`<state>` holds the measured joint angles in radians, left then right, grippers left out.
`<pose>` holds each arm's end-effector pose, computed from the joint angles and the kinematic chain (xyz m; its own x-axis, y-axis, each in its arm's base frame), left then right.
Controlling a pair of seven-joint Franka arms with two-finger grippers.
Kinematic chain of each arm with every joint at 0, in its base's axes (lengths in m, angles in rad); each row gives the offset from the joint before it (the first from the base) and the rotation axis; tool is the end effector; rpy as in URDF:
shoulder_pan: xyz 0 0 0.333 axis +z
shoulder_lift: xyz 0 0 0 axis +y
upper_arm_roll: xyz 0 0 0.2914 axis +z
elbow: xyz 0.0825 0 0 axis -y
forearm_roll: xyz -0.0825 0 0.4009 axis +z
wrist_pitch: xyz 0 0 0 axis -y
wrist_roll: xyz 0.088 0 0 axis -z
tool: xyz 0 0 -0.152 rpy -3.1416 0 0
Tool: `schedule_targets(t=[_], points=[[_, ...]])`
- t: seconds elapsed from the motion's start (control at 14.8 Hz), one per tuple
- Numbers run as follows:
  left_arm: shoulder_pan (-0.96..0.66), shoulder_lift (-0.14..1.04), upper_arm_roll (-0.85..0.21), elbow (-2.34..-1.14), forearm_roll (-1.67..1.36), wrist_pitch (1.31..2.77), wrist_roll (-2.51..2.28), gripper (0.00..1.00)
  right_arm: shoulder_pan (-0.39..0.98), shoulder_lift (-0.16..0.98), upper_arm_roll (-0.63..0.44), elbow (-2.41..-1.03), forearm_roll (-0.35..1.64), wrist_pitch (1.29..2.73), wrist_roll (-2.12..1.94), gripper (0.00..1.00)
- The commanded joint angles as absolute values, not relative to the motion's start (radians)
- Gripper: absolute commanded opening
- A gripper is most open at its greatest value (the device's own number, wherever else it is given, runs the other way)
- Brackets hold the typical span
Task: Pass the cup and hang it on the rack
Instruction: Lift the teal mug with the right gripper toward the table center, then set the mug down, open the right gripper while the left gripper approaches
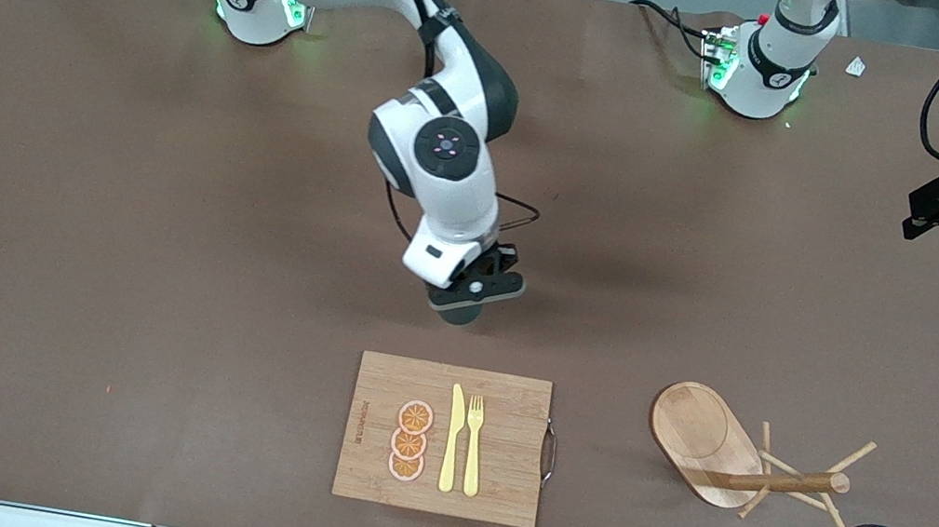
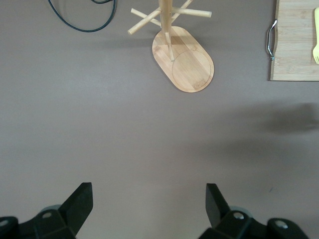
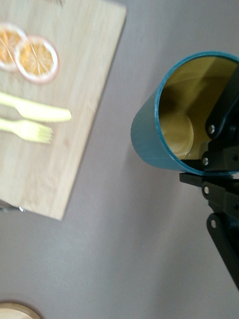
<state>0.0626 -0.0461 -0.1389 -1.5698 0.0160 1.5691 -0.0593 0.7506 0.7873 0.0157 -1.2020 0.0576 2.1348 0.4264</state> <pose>0.5589 -0.0418 0.5811 0.9988 -0.0170 0.0462 -0.0162 -0.9997 -0.0197 0.5561 0.5380 0.2553 0.9498 0.2948 0.1047 0.3062 -0.9447 -0.1175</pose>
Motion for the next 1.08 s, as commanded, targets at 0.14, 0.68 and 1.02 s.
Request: schedule_targets(t=[0.14, 0.68, 1.02], points=[[0.067, -0.032, -0.140, -1.546, 0.005, 1.566, -0.044, 1.00, 0.793, 0.916, 0.017, -1.094, 0.067, 2.152, 0.520, 0.02], [0.067, -0.032, -0.140, -1.546, 0.005, 1.566, -0.044, 1.00, 0.796, 0.962, 0.018, -1.095, 0.069, 2.204, 0.592, 0.40], [0.049, -0.009, -0.153, -1.548, -0.015, 1.603, -0.096, 1.00, 0.773, 0.908, 0.017, -1.097, 0.080, 2.194, 0.595, 1.00]])
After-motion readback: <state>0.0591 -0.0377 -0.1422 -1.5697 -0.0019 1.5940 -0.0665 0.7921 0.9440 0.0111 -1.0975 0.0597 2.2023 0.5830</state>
